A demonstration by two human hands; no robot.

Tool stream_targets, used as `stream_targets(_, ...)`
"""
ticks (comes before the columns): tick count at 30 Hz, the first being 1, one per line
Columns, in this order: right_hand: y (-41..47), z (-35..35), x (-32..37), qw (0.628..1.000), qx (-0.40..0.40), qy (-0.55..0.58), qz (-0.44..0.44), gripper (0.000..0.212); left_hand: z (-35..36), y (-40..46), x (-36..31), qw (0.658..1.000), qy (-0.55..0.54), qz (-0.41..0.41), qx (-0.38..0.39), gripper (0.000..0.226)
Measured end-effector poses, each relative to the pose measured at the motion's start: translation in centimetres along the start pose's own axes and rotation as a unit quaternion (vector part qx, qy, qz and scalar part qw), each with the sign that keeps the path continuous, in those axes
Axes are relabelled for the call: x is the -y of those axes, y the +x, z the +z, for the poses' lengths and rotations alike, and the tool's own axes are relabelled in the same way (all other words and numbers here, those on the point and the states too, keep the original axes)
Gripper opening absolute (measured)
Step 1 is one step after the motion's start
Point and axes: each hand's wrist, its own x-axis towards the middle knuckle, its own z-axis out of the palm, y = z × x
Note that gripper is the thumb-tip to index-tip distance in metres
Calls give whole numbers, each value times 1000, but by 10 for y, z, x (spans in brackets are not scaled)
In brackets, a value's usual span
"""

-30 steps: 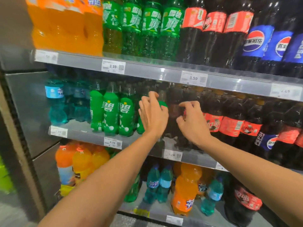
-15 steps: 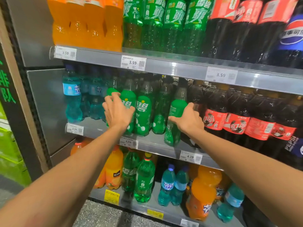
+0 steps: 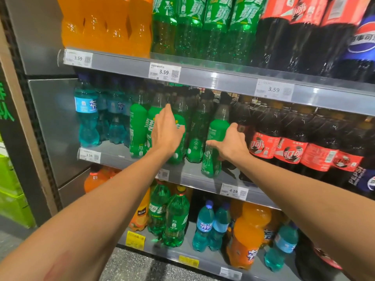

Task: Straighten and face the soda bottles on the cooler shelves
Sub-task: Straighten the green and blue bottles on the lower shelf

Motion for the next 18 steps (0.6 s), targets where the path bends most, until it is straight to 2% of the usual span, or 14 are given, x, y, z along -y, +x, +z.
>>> stream_targets(2, 1, 5, 0, 1000, -7, 12, -9, 81, 1, 0, -8, 999, -26, -28, -4, 74)
stream_targets(6, 3, 13, 6, 1000, 4, 9, -24, 82, 4, -2, -17, 999, -14, -34, -2, 61)
stream_targets(13, 6, 38, 34, 998, 31, 28, -42, 70, 7, -7, -10, 999, -8, -16, 26, 62)
stream_targets(18, 9, 37, 35, 998, 55, 45, -1, 87, 12, -12, -5, 999, 11, -10, 37, 65)
